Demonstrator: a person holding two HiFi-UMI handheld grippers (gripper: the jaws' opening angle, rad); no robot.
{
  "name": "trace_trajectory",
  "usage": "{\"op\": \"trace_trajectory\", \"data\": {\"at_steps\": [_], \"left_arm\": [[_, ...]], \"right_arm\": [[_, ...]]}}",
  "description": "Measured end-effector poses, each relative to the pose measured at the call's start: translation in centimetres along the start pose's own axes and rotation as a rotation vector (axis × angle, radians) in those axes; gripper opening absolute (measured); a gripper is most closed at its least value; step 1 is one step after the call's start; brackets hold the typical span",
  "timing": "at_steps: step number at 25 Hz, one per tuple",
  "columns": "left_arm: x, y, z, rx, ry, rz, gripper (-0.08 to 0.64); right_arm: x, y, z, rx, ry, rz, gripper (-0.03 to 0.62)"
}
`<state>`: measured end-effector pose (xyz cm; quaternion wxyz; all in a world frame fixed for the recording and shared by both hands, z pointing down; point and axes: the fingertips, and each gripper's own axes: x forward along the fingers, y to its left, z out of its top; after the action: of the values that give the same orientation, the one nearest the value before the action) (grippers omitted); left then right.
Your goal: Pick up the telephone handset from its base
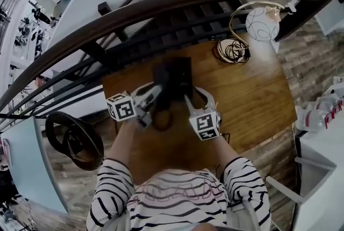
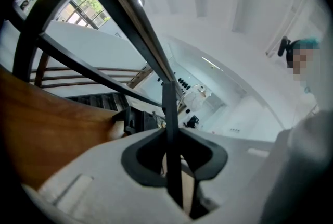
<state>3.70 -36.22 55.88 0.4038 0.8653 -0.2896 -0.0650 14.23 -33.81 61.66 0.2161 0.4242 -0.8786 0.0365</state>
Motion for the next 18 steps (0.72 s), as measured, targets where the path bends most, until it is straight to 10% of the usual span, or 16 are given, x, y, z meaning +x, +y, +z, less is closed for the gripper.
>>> {"op": "trace_trajectory", "data": {"at_steps": [18], "left_arm": [[-13.2,-11.5,-2.6,0.051,-0.025,-0.122,0.074]], "right_arm": [[-14.6,10.3,8.9,0.175,-0.182,-0.183,0.0]]}}
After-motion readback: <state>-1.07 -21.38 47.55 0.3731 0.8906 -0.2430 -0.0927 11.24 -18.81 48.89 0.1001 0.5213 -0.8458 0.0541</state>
